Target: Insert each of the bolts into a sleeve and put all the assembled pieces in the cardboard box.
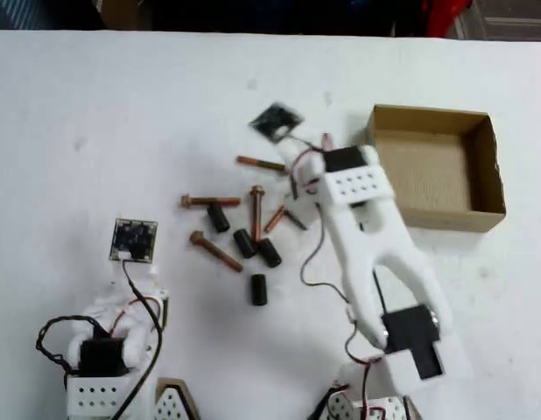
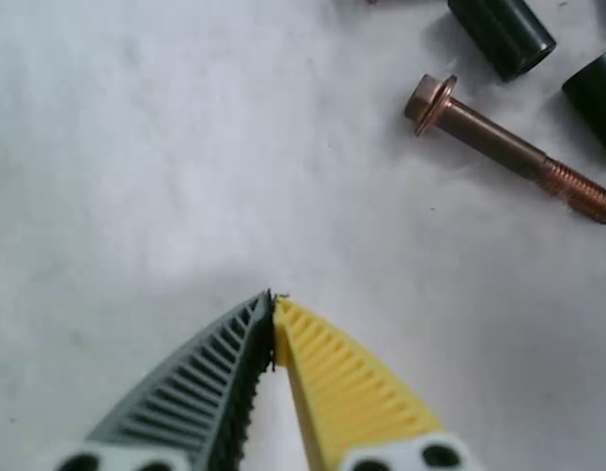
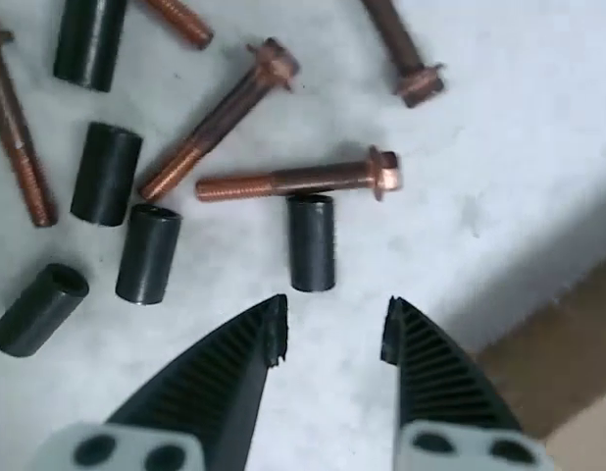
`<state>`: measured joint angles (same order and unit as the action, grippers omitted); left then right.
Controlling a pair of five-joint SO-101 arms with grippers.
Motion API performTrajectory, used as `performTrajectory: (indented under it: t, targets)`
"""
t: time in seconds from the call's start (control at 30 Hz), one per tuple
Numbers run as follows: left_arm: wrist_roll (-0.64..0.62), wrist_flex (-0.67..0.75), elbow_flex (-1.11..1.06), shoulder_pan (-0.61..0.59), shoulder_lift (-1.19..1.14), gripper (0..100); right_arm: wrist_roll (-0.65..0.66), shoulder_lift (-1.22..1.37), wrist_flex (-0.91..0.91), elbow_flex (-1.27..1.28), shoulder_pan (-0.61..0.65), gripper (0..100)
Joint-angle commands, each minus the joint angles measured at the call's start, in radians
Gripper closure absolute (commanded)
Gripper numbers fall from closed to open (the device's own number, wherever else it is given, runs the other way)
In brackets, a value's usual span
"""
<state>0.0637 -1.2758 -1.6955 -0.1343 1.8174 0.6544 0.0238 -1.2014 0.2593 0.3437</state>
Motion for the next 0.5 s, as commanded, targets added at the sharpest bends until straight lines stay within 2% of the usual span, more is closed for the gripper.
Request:
performTrajectory:
  t: [0.0,0.47]
  targets:
    - [-0.008,-0.011,0.003,0.005,0.01,98,0.124,0.036,-0.005,-0.052,0.056,84.6]
    - [-0.008,-0.011,0.003,0.005,0.01,98,0.187,0.251,0.047,-0.138,0.027,84.4]
